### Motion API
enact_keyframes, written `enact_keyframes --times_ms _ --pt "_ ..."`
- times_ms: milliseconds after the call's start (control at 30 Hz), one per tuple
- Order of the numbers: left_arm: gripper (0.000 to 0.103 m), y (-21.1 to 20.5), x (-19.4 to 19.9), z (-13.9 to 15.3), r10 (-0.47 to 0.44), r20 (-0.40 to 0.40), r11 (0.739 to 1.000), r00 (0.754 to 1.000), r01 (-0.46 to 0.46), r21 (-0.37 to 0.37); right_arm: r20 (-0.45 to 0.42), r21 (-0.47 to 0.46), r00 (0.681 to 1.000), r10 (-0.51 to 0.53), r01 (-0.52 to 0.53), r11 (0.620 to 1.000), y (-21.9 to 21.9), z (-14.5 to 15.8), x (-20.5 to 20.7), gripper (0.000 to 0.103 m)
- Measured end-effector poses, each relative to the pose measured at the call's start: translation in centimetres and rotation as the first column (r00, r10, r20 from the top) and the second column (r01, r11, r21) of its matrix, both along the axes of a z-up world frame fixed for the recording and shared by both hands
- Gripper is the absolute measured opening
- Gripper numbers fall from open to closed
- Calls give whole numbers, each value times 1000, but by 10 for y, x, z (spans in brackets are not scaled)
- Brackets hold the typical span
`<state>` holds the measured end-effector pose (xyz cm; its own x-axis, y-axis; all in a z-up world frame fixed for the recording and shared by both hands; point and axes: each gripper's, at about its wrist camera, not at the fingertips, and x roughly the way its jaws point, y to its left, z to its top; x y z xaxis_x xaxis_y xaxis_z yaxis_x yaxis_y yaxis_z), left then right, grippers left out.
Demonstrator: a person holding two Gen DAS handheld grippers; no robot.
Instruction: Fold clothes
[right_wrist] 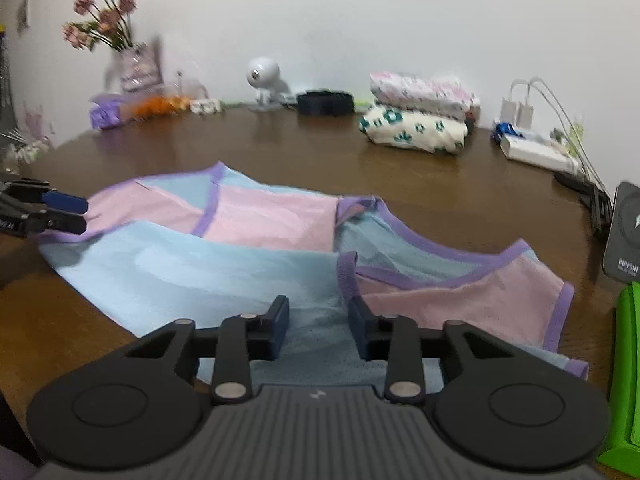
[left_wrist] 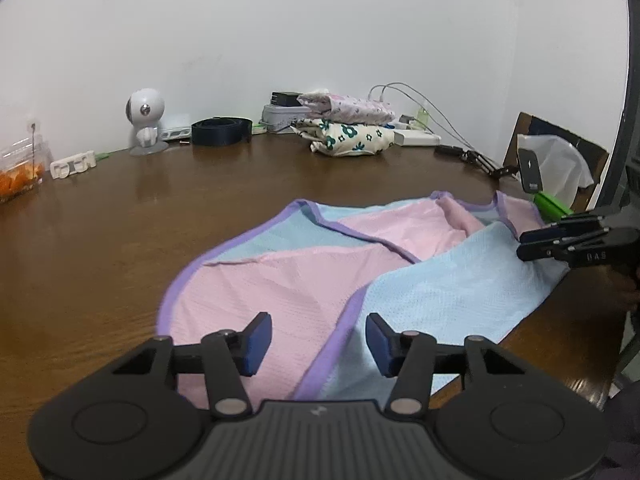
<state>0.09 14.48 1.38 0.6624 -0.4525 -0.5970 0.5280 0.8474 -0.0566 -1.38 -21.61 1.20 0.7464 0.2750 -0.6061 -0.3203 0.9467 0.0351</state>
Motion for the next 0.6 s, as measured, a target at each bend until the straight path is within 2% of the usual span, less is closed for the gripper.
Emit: enact_keyframes --times_ms 67,133,233,267,300,333,433,533,600 --pt "50 -3 -4 -6 -1 2 1000 1000 1 24 -17 4 1000 -10 10 1000 -3 -4 0 40" --pt "50 -3 -6 -9 4 0 999 1000 -4 44 -28 16 1000 -9 9 1000 -8 -5 -1 41" --pt "52 1 8 10 16 -18 1000 1000 -15 8 -46 75 999 7 -4 997 -17 9 9 41" --pt "60 -2 19 19 9 -8 1000 1000 -9 5 -45 105 999 11 -6 994 -21 16 16 41" --pt "73 -5 32 29 1 3 1000 1000 -1 4 -43 126 999 6 0 992 -24 24 26 41" --pt "77 -11 46 36 -15 13 1000 1000 14 10 -45 134 999 -1 7 991 -25 30 38 41" --pt "77 -34 98 49 -91 23 996 996 90 28 -67 115 998 -19 26 993 -19 35 80 42" --pt "75 -59 152 42 -118 -43 992 992 120 34 -106 102 993 -58 69 992 -13 28 121 42" --pt "70 -74 175 31 -144 -74 987 987 149 61 -138 87 986 -93 106 991 -12 19 138 42"
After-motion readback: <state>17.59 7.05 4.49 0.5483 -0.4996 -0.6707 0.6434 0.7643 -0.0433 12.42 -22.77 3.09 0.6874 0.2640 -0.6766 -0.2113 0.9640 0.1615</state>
